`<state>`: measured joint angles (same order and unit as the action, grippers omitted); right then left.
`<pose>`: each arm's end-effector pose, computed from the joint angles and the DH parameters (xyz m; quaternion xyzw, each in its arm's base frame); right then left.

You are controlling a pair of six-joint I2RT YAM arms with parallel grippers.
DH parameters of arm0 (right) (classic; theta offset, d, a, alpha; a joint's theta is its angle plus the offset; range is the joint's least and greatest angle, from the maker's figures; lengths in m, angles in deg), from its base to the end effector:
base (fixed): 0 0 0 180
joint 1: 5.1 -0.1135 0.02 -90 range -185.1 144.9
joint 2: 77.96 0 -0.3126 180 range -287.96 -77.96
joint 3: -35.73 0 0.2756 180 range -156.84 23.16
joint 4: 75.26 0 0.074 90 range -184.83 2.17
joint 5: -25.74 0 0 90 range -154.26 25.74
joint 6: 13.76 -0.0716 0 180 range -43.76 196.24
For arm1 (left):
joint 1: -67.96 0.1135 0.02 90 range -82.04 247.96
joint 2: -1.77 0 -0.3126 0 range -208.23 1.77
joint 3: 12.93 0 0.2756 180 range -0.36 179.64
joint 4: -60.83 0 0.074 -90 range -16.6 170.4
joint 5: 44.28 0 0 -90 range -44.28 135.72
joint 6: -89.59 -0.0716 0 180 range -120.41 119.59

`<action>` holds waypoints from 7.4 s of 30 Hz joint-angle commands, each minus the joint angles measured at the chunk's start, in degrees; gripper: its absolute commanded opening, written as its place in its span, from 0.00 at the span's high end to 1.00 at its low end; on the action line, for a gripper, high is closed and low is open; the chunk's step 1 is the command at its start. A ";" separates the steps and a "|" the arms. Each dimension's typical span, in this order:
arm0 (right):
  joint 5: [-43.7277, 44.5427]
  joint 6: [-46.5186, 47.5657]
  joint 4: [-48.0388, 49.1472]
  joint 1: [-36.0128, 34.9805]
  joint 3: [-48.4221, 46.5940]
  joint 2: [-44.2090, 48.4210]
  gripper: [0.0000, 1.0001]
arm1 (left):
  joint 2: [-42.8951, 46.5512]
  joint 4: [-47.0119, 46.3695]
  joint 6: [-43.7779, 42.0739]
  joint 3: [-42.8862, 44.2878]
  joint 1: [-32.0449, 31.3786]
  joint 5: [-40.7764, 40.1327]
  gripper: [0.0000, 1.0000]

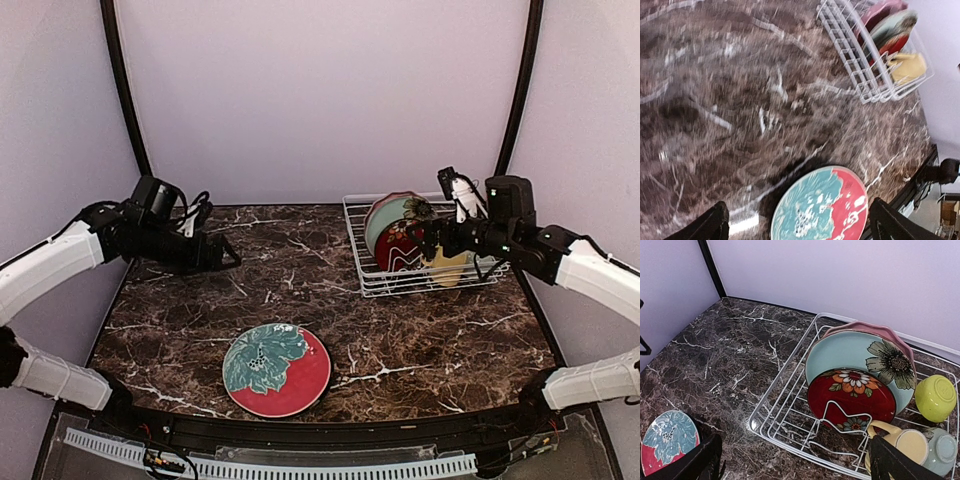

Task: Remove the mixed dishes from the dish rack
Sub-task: Grab the plate from the dish rack, then place the plate with another plate.

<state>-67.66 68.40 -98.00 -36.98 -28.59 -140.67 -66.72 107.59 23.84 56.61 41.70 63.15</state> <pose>0.2422 0.1556 0.3466 -0.1881 0.8028 0.2150 0.5233 0.2419 -0.1433 0.3075 0.0732 0.9144 -0.2859 0.2771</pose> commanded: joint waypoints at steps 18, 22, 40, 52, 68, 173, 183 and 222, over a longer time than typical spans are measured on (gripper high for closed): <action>1.70 18.47 -6.53 6.44 -14.57 -8.38 0.01 | -10.04 -21.29 -16.25 14.76 -0.02 -2.39 0.01; -2.67 20.21 -5.93 10.49 -17.10 -11.28 0.01 | -9.65 -20.18 -17.50 14.49 -0.02 -4.28 0.01; -42.95 37.13 -3.88 30.08 -20.88 -23.21 0.18 | -8.38 -21.52 -19.32 12.06 -0.02 -8.16 0.01; -43.12 44.72 -7.96 30.91 -31.48 -35.78 0.36 | -6.97 -23.05 -20.29 10.14 -0.02 -12.47 0.01; -52.29 47.11 -15.73 30.57 -41.80 -48.34 0.42 | -7.70 -24.12 -20.35 9.31 -0.02 -12.59 0.01; -6.05 12.94 18.37 21.95 -16.77 -12.93 1.00 | -6.61 -26.26 -12.53 9.30 -0.01 -2.22 0.01; -2.96 -16.67 2.23 21.95 -20.98 -10.59 1.00 | -6.57 -26.53 -10.70 9.46 0.01 -0.01 0.01; -33.65 -33.92 7.83 -20.88 -18.02 -43.17 1.00 | -1.25 -27.38 -11.68 6.05 0.60 -14.54 0.02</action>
<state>-98.35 32.06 -93.65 -56.32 -42.58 -183.78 -67.95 80.78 12.10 63.21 41.98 47.85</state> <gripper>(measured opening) 0.060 0.982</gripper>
